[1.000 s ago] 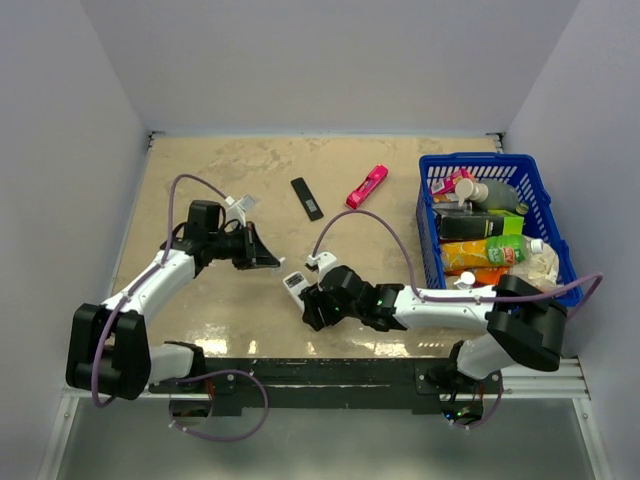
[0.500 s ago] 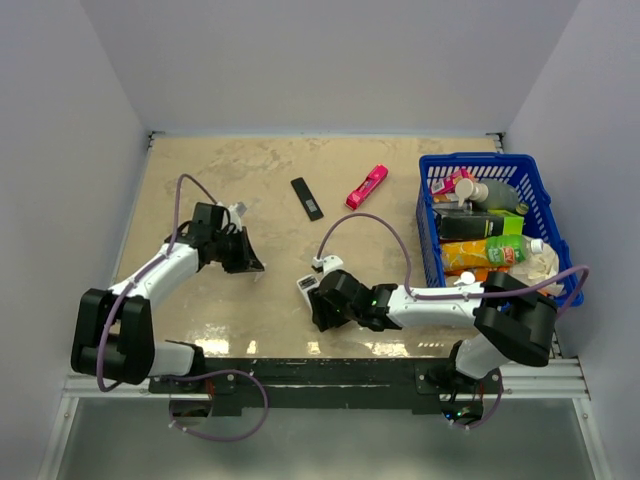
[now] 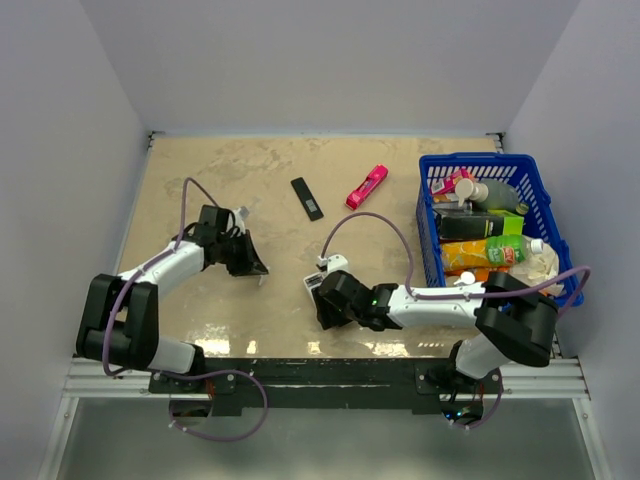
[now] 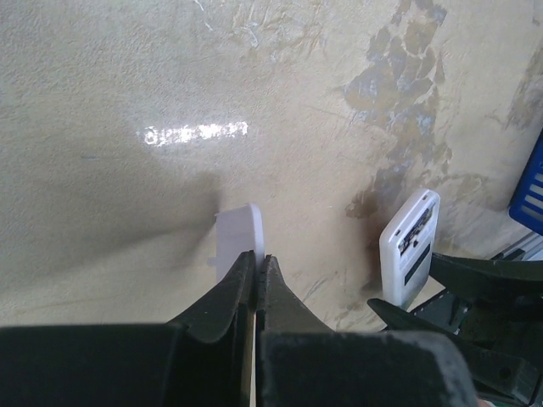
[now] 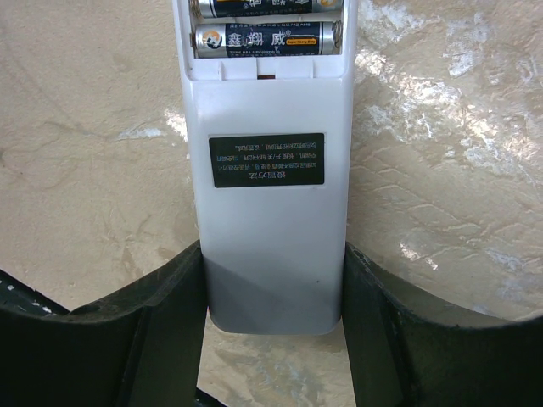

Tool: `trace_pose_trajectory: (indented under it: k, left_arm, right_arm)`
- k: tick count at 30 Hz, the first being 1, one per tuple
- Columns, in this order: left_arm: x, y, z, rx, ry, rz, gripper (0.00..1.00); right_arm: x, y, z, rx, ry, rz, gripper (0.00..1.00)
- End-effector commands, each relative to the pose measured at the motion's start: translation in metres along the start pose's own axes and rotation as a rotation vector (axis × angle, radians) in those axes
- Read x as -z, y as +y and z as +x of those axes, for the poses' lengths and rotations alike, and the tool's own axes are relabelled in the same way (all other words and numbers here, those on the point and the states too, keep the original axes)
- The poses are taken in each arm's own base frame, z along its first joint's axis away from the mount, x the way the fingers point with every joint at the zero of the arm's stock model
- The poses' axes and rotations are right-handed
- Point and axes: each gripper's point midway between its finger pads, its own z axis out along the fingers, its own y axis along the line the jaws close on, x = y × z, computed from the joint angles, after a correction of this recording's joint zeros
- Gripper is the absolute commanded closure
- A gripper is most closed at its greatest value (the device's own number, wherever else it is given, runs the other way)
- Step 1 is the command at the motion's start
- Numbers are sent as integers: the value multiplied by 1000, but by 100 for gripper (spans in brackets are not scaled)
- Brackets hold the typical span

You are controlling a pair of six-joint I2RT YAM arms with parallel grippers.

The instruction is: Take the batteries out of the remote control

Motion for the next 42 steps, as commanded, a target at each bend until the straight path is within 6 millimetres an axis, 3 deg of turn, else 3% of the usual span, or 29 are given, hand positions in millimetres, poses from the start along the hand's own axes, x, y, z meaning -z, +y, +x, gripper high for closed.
trace_pose_trajectory:
  k: [1, 12, 17, 22, 28, 34, 37, 41, 42]
  left_arm:
    - [-4, 7, 11, 8, 20, -25, 97]
    - [0, -6, 21, 10, 23, 39, 86]
    - [-3, -3, 27, 0, 22, 11, 85]
    - [-5, -14, 31, -6, 30, 71, 80]
    - [0, -24, 22, -27, 16, 96, 72]
    - [17, -38, 2, -90, -54, 104, 53]
    - [28, -42, -10, -129, -97, 78, 48]
    - [43, -38, -24, -178, -151, 3, 24]
    - [47, -37, -25, -186, -155, -13, 22]
  right_arm:
    - [14, 9, -34, -46, -101, -8, 48]
    - [22, 13, -45, -60, -134, -23, 42]
    - [19, 9, -40, -66, -122, -10, 42]
    - [18, 4, -34, -69, -117, 0, 41]
    - [16, 2, -30, -73, -107, 8, 40]
    - [15, -1, -26, -79, -92, 25, 40]
    - [12, -2, -23, -80, -81, 29, 40]
    - [6, 0, -19, -76, -59, 34, 39]
    - [5, 0, -19, -73, -54, 35, 39]
